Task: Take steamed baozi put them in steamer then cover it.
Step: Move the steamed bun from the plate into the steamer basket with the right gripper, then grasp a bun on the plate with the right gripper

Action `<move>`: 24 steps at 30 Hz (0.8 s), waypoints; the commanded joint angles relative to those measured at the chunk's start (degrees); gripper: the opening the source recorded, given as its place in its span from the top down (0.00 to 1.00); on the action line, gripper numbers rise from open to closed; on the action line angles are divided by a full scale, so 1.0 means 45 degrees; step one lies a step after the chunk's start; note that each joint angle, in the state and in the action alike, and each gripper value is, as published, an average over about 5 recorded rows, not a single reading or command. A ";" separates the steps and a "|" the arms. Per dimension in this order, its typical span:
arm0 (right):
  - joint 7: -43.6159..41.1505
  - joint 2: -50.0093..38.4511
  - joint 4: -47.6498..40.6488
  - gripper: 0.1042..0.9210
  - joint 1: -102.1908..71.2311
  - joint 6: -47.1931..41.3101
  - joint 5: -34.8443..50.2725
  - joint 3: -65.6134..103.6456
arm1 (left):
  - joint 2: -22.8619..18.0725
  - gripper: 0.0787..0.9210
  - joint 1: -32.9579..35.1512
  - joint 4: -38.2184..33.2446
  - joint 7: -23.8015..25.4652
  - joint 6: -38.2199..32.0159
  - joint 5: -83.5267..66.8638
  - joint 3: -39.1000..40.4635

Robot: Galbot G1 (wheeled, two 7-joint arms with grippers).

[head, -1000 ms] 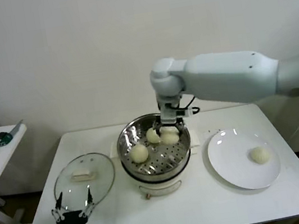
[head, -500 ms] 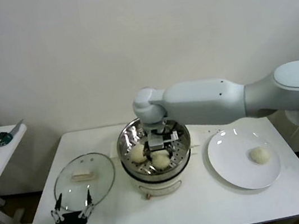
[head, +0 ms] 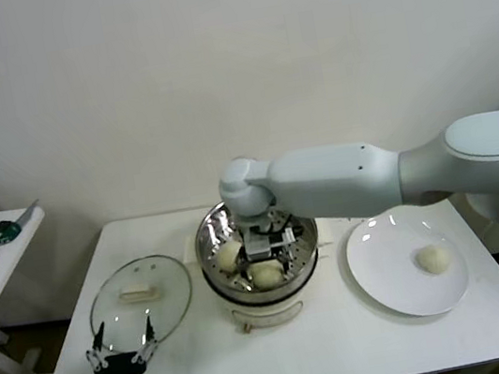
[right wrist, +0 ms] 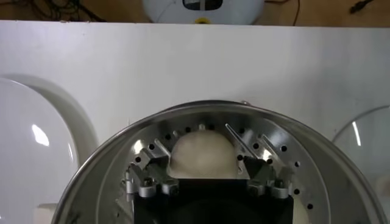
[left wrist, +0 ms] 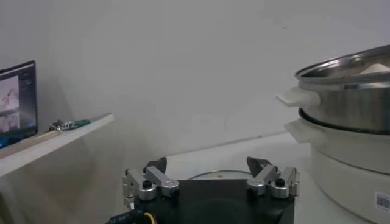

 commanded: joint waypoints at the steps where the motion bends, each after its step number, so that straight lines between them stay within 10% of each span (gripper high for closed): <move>1: 0.0075 -0.0095 -0.0004 0.12 0.0065 0.0189 0.0138 0.0254 | -0.0016 0.12 0.0004 0.0005 0.0001 0.0008 0.0026 0.0016; 14: 0.0209 -0.2812 0.0477 0.12 0.2276 -0.0009 0.1090 -0.0134 | -0.0020 0.12 -0.0020 -0.0036 0.0002 0.0003 0.0067 0.0074; 24: 0.3024 -0.6137 0.0253 0.12 0.3626 -0.4517 0.4928 -0.2443 | 0.0013 0.12 -0.0279 -0.0108 0.0002 0.0033 0.0049 0.0149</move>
